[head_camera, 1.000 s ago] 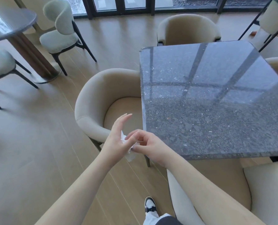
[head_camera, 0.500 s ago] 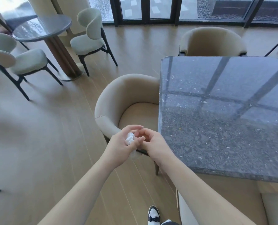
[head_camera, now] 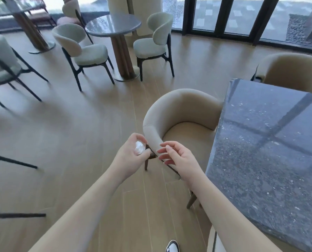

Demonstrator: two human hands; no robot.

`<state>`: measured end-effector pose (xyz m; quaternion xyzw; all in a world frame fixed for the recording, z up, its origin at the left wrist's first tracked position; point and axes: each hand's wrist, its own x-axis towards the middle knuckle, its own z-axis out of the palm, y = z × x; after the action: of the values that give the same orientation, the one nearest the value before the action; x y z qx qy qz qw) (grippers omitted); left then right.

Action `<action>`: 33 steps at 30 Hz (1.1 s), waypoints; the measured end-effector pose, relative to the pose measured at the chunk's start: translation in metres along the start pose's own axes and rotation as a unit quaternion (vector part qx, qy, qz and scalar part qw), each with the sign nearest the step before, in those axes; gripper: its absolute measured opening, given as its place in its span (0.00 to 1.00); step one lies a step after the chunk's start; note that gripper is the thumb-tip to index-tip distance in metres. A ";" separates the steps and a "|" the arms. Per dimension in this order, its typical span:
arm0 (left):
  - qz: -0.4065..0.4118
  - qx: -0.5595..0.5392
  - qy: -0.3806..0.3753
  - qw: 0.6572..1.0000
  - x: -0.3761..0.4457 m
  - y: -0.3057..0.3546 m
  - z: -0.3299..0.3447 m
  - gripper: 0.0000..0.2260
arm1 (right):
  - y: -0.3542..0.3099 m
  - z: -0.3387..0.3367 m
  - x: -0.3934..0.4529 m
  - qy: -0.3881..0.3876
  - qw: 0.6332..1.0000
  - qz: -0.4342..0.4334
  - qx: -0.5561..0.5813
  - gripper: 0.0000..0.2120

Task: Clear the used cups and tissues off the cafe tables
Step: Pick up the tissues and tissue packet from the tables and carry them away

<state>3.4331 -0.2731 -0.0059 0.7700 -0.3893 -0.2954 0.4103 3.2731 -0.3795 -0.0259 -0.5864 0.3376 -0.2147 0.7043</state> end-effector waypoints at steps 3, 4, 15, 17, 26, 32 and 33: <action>-0.034 -0.041 -0.034 0.998 -0.016 -0.010 -0.026 0.16 | 0.000 0.031 0.008 -0.041 0.999 -0.003 -0.010 0.11; -0.037 -0.047 -0.034 0.998 -0.022 -0.016 -0.036 0.19 | -0.001 0.043 0.010 -0.053 0.998 -0.005 -0.014 0.11; -0.016 -0.106 0.112 0.988 -0.098 -0.087 -0.157 0.08 | -0.008 0.202 0.018 -0.176 0.983 -0.023 -0.054 0.11; -0.031 -0.130 0.141 0.981 -0.114 -0.096 -0.184 0.05 | -0.008 0.235 0.016 -0.194 0.979 -0.025 -0.059 0.11; -0.048 -0.176 0.288 0.940 -0.192 -0.149 -0.288 0.03 | -0.007 0.376 0.000 -0.268 0.961 -0.022 -0.064 0.12; -0.060 -0.179 0.366 0.911 -0.243 -0.181 -0.337 0.09 | -0.003 0.451 -0.011 -0.322 0.944 -0.026 -0.071 0.12; -0.063 -0.168 0.374 0.910 -0.250 -0.186 -0.344 0.11 | -0.003 0.462 -0.012 -0.329 0.941 -0.027 -0.073 0.12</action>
<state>3.6350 0.1423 0.0359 0.7665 -0.1029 -0.0724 0.6298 3.6007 -0.0573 0.0185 -0.6835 0.0856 -0.0036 0.7249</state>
